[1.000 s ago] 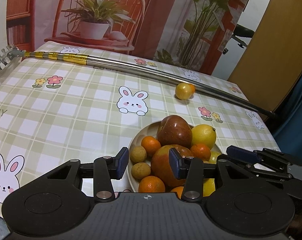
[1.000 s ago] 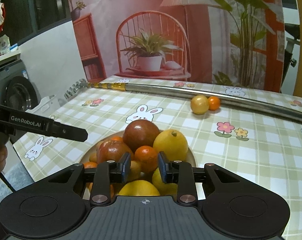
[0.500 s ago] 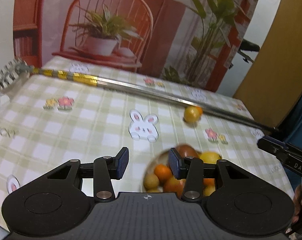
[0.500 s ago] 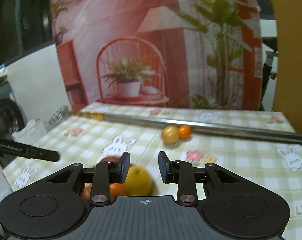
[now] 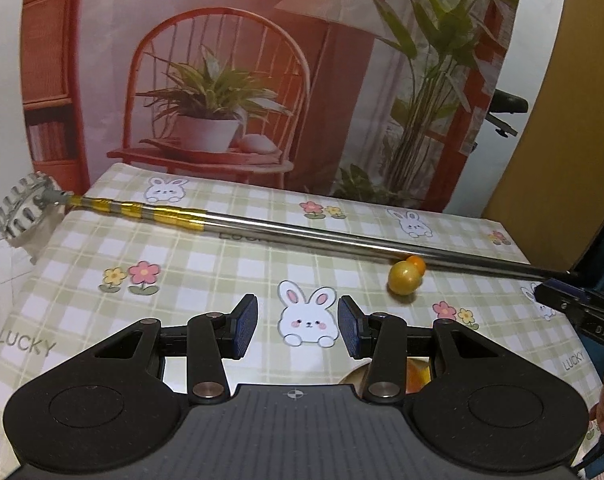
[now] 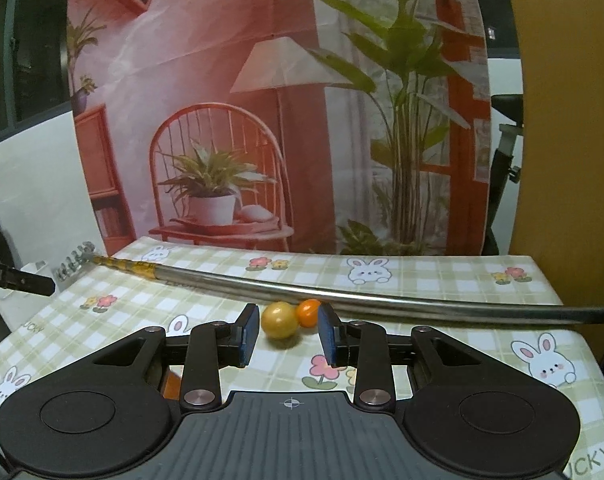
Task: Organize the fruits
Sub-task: 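Move both tools to the last yellow fruit and tangerine by the pole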
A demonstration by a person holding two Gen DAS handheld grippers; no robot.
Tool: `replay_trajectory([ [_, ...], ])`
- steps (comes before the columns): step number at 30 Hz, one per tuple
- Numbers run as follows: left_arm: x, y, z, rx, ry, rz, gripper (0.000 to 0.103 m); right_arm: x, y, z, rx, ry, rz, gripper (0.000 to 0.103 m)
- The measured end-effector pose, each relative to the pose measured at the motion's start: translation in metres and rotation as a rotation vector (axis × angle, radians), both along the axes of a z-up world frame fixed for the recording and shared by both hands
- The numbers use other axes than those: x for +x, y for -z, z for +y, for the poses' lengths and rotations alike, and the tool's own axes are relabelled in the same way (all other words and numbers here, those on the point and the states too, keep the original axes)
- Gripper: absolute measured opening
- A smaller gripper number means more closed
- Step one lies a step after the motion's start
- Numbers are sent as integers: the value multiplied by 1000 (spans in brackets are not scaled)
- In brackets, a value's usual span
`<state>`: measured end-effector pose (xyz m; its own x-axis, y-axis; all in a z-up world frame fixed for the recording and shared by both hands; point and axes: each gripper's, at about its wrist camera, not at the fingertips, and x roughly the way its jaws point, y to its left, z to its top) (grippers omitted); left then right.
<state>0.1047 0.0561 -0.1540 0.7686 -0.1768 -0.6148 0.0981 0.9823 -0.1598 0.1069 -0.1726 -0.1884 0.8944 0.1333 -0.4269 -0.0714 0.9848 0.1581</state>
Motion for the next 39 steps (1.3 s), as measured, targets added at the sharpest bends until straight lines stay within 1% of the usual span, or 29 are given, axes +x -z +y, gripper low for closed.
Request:
replay_trajectory([
  [7, 32, 5, -14, -5, 18, -15, 46, 28, 11, -5, -8, -15, 26, 30],
  [12, 60, 4, -26, -23, 14, -23, 46, 63, 24, -1, -6, -55, 31, 31],
  [14, 70, 4, -31, -24, 15, -27, 46, 80, 31, 3, -18, -82, 38, 33],
  [19, 92, 7, -45, -14, 30, -24, 47, 127, 55, 20, -63, -163, 84, 35],
  [22, 103, 13, -49, -11, 39, -9, 46, 148, 68, 25, -49, -182, 110, 39],
  [25, 112, 19, -53, -6, 49, 9, 46, 166, 80, 28, -55, -179, 134, 41],
  [29, 123, 26, -55, -7, 53, 31, 47, 180, 95, 31, -67, -192, 163, 41],
  [30, 125, 28, -55, -10, 53, 36, 46, 182, 98, 31, -68, -197, 164, 43],
  [33, 129, 30, -55, -18, 53, 48, 46, 185, 99, 35, -71, -227, 149, 45],
  [37, 132, 32, -55, -26, 59, 61, 46, 190, 100, 47, -111, -262, 161, 45],
  [39, 134, 34, -57, -32, 65, 70, 46, 189, 101, 51, -128, -262, 162, 45],
])
